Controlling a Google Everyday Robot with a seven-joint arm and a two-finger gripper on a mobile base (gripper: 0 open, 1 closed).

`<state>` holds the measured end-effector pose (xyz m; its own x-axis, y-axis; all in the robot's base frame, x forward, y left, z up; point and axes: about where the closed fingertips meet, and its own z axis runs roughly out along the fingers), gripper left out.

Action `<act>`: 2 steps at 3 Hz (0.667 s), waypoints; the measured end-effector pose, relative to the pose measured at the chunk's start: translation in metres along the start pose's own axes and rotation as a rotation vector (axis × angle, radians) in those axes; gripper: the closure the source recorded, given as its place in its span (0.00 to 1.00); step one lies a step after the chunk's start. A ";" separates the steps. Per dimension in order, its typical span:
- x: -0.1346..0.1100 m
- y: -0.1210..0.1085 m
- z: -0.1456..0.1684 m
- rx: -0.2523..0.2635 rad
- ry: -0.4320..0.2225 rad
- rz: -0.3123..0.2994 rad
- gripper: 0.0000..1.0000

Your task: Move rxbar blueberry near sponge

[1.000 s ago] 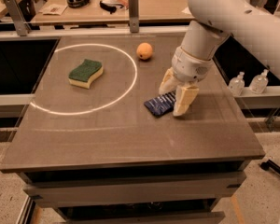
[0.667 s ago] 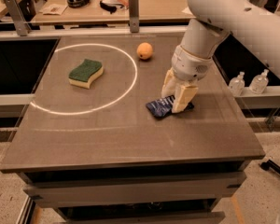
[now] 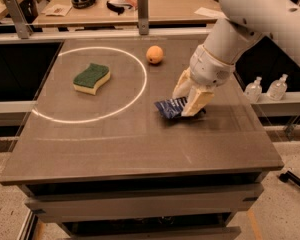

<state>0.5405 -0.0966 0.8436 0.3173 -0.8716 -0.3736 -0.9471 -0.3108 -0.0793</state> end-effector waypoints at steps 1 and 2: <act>-0.017 -0.014 -0.020 0.116 -0.120 -0.017 1.00; -0.027 -0.037 -0.035 0.208 -0.193 -0.013 1.00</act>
Offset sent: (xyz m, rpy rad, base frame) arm 0.0520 0.0285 0.0746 0.3660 -0.1984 -0.0955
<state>0.5682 -0.0750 0.8891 0.3339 -0.7733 -0.5389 -0.9386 -0.2200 -0.2658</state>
